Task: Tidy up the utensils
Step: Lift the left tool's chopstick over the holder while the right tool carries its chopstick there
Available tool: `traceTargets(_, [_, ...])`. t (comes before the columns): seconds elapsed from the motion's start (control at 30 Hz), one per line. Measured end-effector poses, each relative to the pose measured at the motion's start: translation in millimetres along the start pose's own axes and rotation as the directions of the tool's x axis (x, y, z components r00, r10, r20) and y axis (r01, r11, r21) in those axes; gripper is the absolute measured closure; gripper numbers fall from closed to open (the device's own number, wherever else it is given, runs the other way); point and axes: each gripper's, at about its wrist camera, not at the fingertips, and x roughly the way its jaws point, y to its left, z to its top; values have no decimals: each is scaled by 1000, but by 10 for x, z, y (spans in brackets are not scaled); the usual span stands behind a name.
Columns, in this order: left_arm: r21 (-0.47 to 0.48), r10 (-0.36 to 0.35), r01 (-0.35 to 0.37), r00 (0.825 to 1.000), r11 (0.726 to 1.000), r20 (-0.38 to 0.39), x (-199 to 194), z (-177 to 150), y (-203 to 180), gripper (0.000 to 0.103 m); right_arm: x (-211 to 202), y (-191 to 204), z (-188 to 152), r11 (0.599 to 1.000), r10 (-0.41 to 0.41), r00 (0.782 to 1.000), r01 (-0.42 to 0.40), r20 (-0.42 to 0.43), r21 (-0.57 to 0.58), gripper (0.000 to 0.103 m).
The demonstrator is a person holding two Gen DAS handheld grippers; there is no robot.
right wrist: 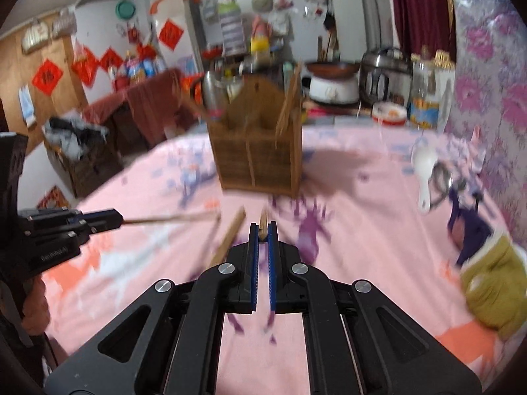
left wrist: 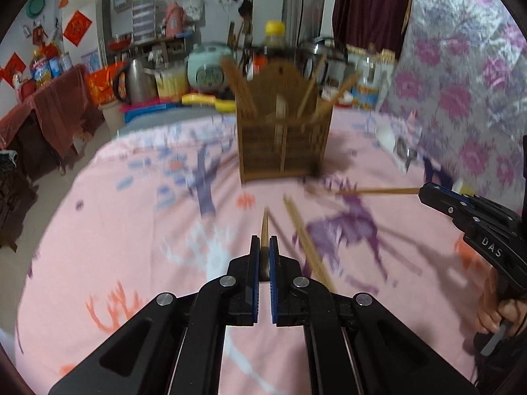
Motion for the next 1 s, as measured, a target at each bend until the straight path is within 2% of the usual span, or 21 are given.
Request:
traceTargets(0.13, [-27,-18,19,998,999,53,-86,375,-17,97,-86,30,415,1000,6,996,-7,83,20,97])
traceTargets(0.27, [-47,-34,39,995,998,96,-143,696,-61,97,-113,115,708,1000,7,991,-9,132,18,97])
traceTargets(0.47, [-78,-27,46,973,996,230,-395,1176,-87,97,-212,220,1078,1000,2,973,-4,232,11,97])
traceTargets(0.57, [-112,-25,61,952,992,304,-495,1354,-72,97,-306,272,1213,1000,-29,950,30,311,0,97])
traceTargets(0.8, [-146,49,13,909,989,413,-512,1602,-70,97,-325,233,1399,999,-27,899,14,437,32,97])
traceTargets(1.0, [-157,67,-2,910,988,408,-174,1825,11,97,-24,36,1551,997,-41,882,2,469,83,97])
